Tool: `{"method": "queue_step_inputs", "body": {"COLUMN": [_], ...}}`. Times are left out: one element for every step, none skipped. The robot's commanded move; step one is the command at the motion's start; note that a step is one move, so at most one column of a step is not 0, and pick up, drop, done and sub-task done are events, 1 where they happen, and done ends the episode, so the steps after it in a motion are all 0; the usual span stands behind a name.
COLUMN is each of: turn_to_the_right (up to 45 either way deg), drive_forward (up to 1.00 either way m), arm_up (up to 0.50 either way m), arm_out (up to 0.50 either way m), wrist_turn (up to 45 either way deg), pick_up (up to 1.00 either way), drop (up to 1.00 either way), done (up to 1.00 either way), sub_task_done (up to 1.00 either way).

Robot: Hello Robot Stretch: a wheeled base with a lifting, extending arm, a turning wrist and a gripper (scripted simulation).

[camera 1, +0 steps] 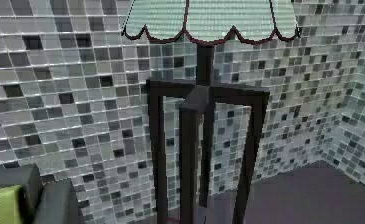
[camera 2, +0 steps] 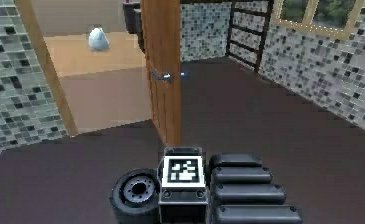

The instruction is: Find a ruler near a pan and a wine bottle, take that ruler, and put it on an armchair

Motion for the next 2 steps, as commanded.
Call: {"method": "queue_step_inputs", "body": {"turn_to_the_right": [-45.0,-45.0], "drive_forward": [0.0,0.0], "arm_up": [0.0,0.0], "arm_out": [0.0,0.0], "wrist_turn": [0.0,0.0], "pick_up": [0.0,0.0], "drop": [0.0,0.0], "done": [0.0,0.0], "sub_task_done": [0.0,0.0]}}
